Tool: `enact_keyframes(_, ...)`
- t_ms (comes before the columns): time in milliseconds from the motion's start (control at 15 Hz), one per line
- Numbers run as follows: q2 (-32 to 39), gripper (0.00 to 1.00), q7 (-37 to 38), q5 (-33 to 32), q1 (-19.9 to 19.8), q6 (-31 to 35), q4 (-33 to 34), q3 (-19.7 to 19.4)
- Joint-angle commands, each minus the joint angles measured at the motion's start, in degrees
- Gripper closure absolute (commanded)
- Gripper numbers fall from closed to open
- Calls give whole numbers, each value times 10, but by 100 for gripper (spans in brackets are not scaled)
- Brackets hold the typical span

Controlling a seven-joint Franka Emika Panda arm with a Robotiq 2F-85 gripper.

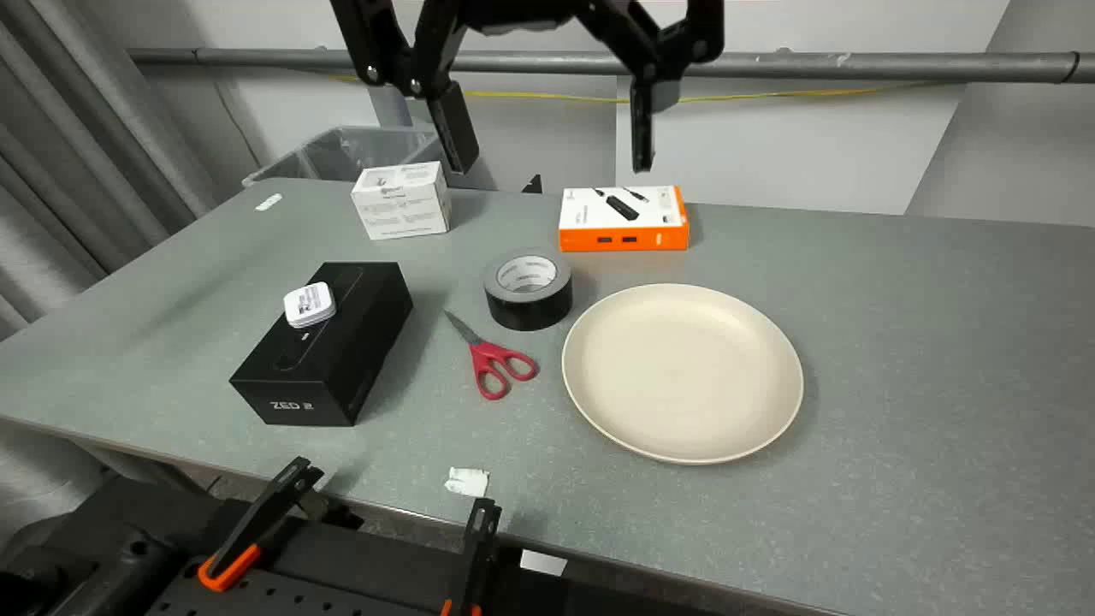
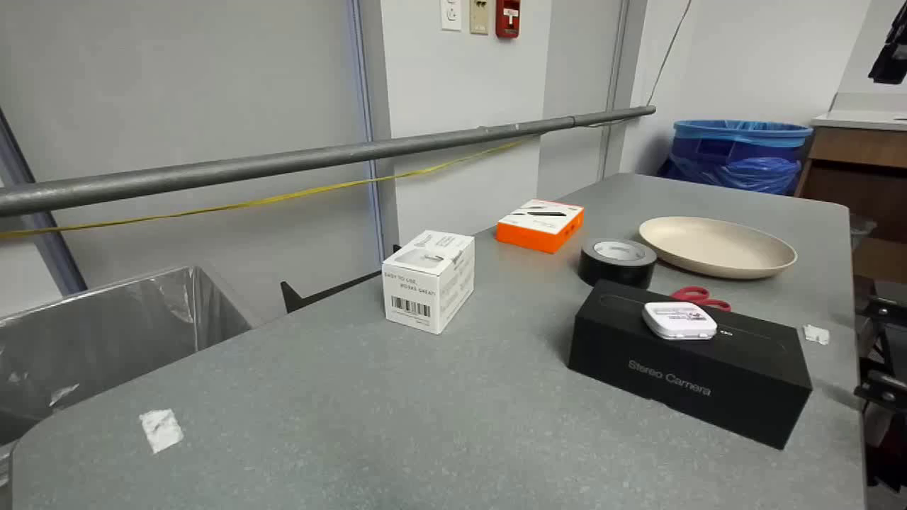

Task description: Put the tape on the plate

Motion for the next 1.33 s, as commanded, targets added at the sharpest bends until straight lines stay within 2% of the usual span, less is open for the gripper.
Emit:
enact_keyframes(0, 1, 0, -1, 2, -1, -2, 1, 2)
enact_keyframes(200, -2, 0, -5, 4, 1, 3, 4, -1)
enact_keyframes(533, 116, 0, 39, 69, 61, 96, 45, 15)
enact_keyframes(600, 154, 0, 58, 79, 67, 132, 52, 24)
enact_keyframes(867, 278, 0, 96, 106, 74, 202, 91, 48)
enact_keyframes(1067, 330, 0, 70, 132, 80, 173, 125, 41)
enact_keyframes(1133, 289, 0, 85, 105, 64, 190, 87, 55)
enact_keyframes(1267, 321, 0, 82, 115, 64, 190, 106, 54)
